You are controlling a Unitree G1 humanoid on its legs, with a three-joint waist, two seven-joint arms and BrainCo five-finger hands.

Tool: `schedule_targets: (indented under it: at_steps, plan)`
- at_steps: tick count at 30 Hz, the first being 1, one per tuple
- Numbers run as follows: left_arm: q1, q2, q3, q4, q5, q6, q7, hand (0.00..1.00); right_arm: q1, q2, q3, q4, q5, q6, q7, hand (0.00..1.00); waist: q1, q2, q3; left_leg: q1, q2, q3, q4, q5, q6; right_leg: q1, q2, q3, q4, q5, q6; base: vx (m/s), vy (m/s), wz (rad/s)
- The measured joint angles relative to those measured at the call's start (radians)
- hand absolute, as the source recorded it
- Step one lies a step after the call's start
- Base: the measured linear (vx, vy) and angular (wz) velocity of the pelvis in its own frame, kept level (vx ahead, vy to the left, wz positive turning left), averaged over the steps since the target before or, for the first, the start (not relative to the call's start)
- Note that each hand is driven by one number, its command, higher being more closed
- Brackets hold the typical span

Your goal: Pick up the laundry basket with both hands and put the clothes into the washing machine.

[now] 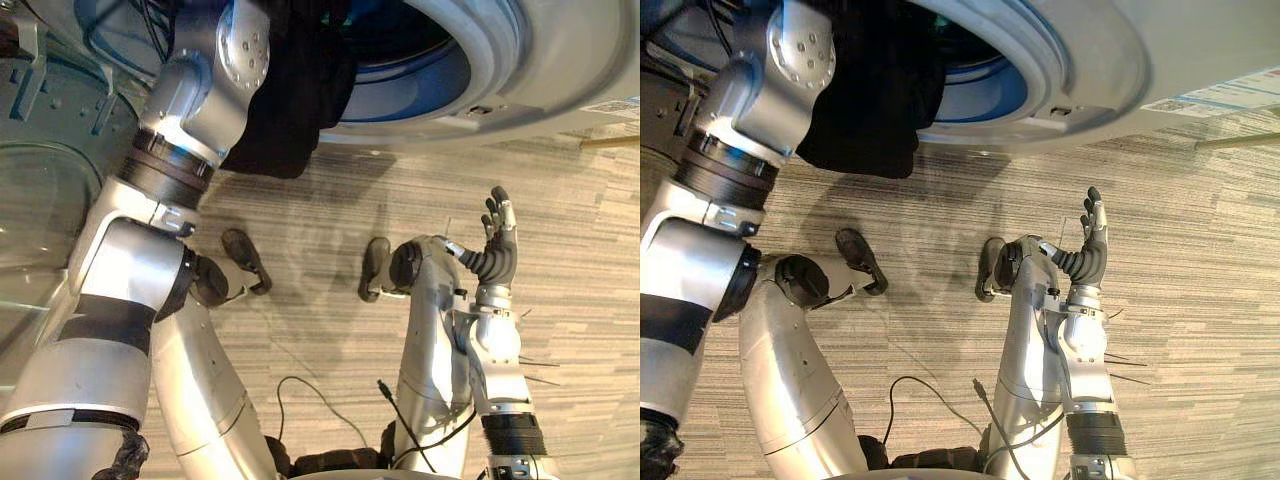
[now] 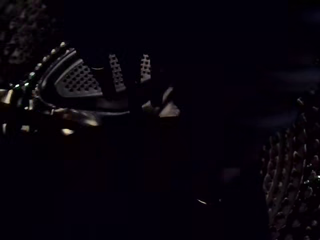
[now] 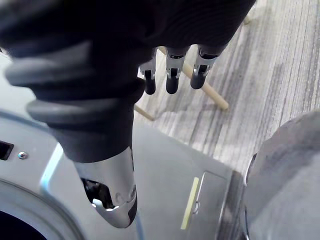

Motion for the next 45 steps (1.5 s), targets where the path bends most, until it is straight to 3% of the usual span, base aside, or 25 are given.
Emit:
schedule_targets:
  at_steps: [3,8,17,25,27,29,37,45]
  plan:
    - [0.134,-0.007,0.058,-0.121,-0.044,-0.014,0.036,0.0,0.002,0.007,0.002,0.013,-0.03,0.009,-0.019,0.0,0.011,0.0,0.0,0.018,-0.013,-0.015,-0.041,0.021,-0.018,0.029,-0.002,-0.02,-0.031,-0.001,-0.007,0.02,-0.071,0.14]
    - [0.375,-0.085,0.13,-0.247,-0.079,-0.043,0.063,0.0,0.002,0.01,0.004,0.047,-0.073,0.037,-0.039,0.0,0.05,0.0,0.0,0.049,-0.03,-0.028,-0.111,0.053,-0.036,0.068,-0.011,-0.057,-0.075,-0.007,-0.026,0.04,-0.076,0.12]
    - [0.431,-0.168,0.144,-0.26,-0.05,-0.023,0.055,0.0,-0.027,0.001,0.002,0.097,-0.088,0.049,-0.043,0.0,0.066,0.0,-0.001,0.049,-0.057,-0.055,-0.158,0.085,-0.056,0.089,-0.022,-0.092,-0.098,-0.013,-0.038,0.03,-0.047,0.11]
    - [0.791,-0.481,0.216,-0.315,-0.224,-0.073,0.13,0.0,-0.058,0.002,-0.001,0.172,-0.09,0.071,-0.081,0.0,0.096,0.005,-0.007,0.103,-0.065,-0.052,-0.22,0.108,-0.071,0.134,-0.02,-0.106,-0.139,-0.011,-0.048,0.03,-0.054,0.05]
    - [0.846,-0.51,0.24,-0.315,-0.265,-0.089,0.148,0.0,-0.058,0.003,-0.001,0.179,-0.091,0.071,-0.082,0.0,0.102,0.006,-0.013,0.106,-0.064,-0.052,-0.234,0.115,-0.073,0.134,-0.02,-0.11,-0.147,-0.009,-0.052,0.01,-0.061,0.02]
    - [0.907,-0.537,0.267,-0.309,-0.372,-0.099,0.161,0.0,-0.059,0.001,-0.002,0.199,-0.091,0.073,-0.096,0.0,0.117,0.006,-0.021,0.118,-0.065,-0.049,-0.258,0.128,-0.083,0.139,-0.019,-0.113,-0.162,-0.003,-0.064,0.02,-0.064,-0.02]
    - [0.878,-0.552,0.314,-0.1,-0.621,-0.142,0.116,0.0,-0.104,0.021,0.03,0.326,-0.08,0.11,-0.136,0.0,0.118,0.017,-0.113,0.128,-0.066,-0.047,-0.328,0.157,-0.089,0.153,-0.014,-0.145,-0.217,0.002,-0.07,0.02,-0.054,0.03]
    - [0.634,-0.542,0.348,0.148,-0.65,-0.135,0.115,0.0,-0.218,0.024,0.041,0.429,-0.068,0.114,-0.148,0.0,0.115,0.017,-0.113,0.085,-0.061,-0.056,-0.322,0.159,-0.087,0.122,0.001,-0.154,-0.227,0.011,-0.077,0.02,-0.011,-0.04]
